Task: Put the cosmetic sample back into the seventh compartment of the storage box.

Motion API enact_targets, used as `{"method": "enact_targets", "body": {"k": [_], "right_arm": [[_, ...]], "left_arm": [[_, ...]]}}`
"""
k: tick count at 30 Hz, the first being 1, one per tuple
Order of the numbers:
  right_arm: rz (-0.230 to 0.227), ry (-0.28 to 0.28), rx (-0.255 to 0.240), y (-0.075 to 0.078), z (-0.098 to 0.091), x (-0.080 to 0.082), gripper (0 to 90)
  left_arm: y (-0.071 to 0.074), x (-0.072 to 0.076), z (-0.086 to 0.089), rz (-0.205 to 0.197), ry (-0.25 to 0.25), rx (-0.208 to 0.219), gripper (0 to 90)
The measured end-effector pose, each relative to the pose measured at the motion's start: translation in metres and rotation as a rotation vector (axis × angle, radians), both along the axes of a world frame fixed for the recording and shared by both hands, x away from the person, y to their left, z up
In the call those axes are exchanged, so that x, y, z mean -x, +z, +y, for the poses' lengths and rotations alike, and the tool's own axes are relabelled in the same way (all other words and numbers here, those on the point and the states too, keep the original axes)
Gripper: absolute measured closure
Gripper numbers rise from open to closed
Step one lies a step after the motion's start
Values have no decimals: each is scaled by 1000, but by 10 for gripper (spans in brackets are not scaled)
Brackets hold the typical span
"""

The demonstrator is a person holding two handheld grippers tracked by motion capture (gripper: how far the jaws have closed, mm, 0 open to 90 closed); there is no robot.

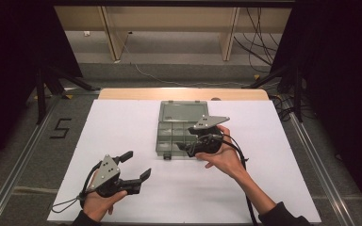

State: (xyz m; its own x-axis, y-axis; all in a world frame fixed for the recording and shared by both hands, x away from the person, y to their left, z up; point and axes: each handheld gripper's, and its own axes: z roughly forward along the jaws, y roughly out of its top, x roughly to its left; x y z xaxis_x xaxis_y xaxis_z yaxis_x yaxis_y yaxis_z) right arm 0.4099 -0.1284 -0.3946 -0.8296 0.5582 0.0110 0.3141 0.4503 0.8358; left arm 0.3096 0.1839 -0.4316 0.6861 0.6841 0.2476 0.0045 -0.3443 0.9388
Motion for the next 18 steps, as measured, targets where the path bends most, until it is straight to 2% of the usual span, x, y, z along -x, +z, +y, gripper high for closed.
{"method": "enact_targets", "body": {"k": [10,12,13,15,18], "right_arm": [[-24,6,-4,0,-2,6,273],[-17,0,-11,0,-2,7,273],[-28,4,-23,0,-2,7,272],[-14,7,-22,2,-2,9,267],[-35,6,-28,2,-3,11,255]], "left_arm": [[0,0,0,0,-1,0,157],[0,0,0,1,-2,3,157],[0,0,0,1,-3,2,157],[0,-1,0,-8,-7,15,157],[0,0,0,2,-5,6,157]]}}
